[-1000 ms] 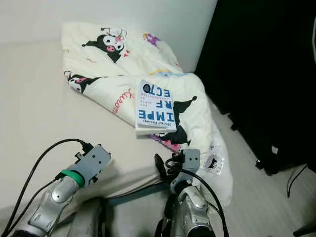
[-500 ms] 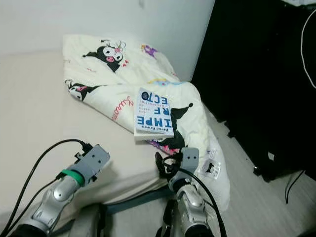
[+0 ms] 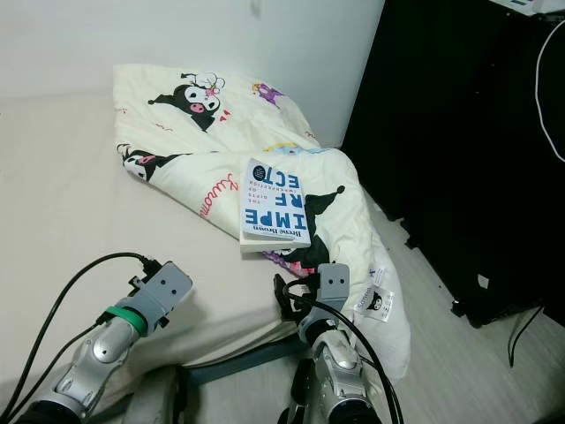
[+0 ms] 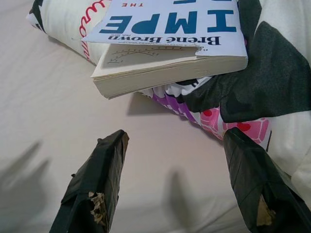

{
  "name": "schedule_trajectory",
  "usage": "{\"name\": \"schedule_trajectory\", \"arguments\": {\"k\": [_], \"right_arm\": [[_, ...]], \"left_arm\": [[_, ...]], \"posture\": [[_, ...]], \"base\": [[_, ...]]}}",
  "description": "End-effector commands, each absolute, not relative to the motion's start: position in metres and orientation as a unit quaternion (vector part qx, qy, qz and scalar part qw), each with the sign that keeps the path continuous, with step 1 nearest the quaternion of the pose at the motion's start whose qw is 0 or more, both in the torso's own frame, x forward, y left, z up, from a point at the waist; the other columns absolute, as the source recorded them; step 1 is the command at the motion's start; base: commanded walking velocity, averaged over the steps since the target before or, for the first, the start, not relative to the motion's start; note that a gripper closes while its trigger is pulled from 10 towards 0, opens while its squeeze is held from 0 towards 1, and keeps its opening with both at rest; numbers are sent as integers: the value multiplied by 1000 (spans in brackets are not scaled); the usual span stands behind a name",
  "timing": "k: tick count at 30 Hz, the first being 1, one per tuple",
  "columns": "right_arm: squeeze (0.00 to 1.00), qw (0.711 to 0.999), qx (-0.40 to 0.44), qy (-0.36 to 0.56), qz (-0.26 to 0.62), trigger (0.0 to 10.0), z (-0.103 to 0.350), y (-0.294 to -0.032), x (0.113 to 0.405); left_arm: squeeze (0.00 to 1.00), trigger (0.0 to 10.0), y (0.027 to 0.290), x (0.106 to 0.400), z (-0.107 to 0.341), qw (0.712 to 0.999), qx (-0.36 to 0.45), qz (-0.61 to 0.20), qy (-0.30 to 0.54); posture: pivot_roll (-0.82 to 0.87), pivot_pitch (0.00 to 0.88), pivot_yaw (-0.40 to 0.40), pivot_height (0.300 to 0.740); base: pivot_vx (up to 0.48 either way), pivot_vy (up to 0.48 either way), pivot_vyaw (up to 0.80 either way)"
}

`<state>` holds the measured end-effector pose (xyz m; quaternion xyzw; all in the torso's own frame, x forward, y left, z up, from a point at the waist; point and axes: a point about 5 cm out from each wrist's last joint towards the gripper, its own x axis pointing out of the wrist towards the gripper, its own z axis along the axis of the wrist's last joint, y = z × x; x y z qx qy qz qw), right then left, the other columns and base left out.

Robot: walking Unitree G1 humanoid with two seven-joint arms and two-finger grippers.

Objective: Clean up the room

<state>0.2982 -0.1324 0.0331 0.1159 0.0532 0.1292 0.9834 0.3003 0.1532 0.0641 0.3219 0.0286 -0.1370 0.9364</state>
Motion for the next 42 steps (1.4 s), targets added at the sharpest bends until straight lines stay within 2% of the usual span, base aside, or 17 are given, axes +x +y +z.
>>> {"name": "schedule_trajectory", "arguments": {"k": [1, 42], "right_arm": [[0, 983, 114, 64, 129, 10000, 28, -131, 296], [0, 981, 122, 76, 131, 10000, 26, -121, 298]], "left_arm": [[0, 10000, 155, 299, 60, 936, 323, -136, 36], [0, 10000, 160, 299, 56, 931, 338, -136, 28]], "posture": [[183, 0, -30, 600], [227, 0, -16, 600]], "base": [[0, 0, 0], [0, 0, 0]]}}
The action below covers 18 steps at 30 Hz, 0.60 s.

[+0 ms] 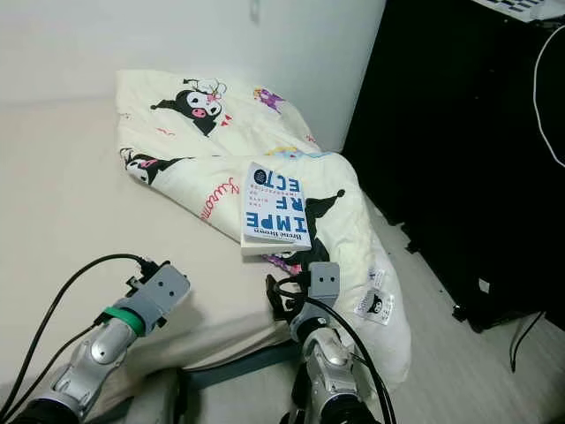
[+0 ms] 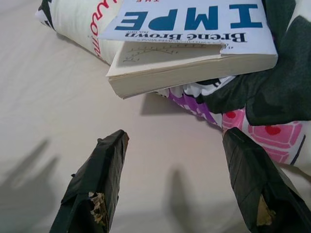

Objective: Clean up the room

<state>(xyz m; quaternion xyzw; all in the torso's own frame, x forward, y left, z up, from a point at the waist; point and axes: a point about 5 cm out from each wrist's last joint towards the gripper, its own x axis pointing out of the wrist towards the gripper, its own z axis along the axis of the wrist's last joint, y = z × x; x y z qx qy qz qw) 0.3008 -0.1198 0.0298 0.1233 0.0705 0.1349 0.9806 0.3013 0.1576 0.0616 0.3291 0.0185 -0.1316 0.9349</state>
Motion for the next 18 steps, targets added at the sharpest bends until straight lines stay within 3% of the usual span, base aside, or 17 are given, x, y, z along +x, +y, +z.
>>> {"name": "schedule_trajectory", "arguments": {"k": [1, 18], "right_arm": [[0, 981, 122, 77, 130, 10000, 25, -122, 297], [0, 981, 125, 81, 126, 10000, 23, -121, 296]], "left_arm": [[0, 10000, 159, 299, 56, 931, 338, -137, 27], [0, 10000, 161, 296, 55, 924, 353, -145, 23]], "posture": [[229, 0, -13, 600], [243, 0, -8, 600]], "base": [[0, 0, 0], [0, 0, 0]]}}
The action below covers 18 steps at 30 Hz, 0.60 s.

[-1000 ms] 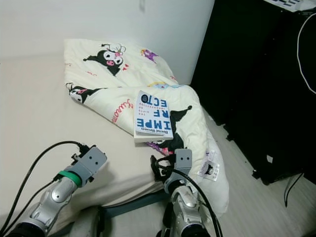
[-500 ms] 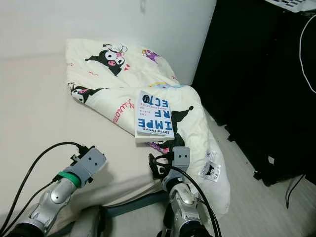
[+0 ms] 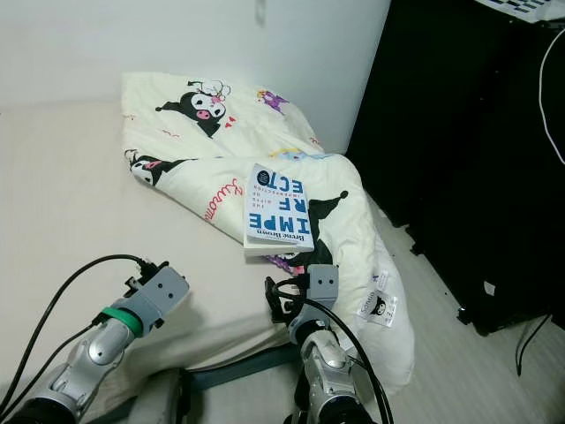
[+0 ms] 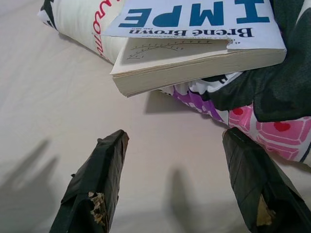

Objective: Clean up the room

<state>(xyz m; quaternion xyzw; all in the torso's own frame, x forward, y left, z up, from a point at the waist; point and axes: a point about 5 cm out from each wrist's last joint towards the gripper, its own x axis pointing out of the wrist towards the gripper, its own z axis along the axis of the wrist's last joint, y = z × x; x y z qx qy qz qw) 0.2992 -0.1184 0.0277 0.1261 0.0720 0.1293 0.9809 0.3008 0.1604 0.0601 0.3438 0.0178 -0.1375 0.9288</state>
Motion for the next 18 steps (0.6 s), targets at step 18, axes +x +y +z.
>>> {"name": "schedule_trajectory", "arguments": {"k": [18], "right_arm": [[0, 981, 123, 77, 131, 10000, 25, -118, 298]], "left_arm": [[0, 10000, 162, 296, 57, 922, 358, -144, 18]], "posture": [[240, 0, -10, 600]], "base": [[0, 0, 0]]}}
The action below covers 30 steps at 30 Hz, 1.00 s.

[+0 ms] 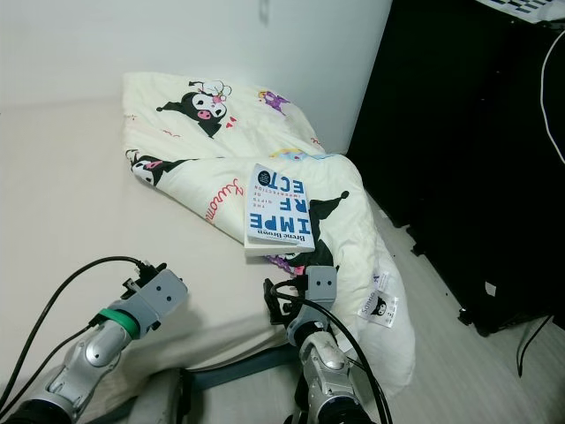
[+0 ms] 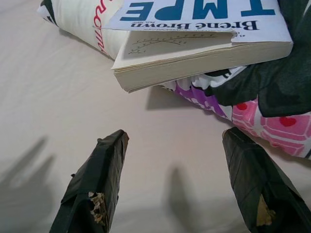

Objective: Clean up the room

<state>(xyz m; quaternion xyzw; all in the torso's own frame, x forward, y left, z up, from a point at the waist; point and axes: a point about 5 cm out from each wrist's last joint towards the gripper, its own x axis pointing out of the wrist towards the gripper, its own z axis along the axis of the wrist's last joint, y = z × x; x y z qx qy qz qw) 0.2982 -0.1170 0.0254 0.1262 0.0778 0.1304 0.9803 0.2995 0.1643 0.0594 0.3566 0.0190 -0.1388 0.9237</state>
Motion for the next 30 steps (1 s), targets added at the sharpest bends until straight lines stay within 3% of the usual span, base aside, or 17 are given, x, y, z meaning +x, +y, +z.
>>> {"name": "schedule_trajectory", "arguments": {"k": [1, 30], "right_arm": [[0, 981, 123, 78, 129, 10000, 24, -119, 297], [0, 982, 121, 77, 124, 10000, 22, -124, 294]], "left_arm": [[0, 10000, 163, 295, 56, 922, 359, -145, 20], [0, 10000, 159, 292, 56, 920, 361, -149, 19]], "posture": [[242, 0, -8, 600], [223, 13, -9, 600]], "base": [[0, 0, 0], [0, 0, 0]]}}
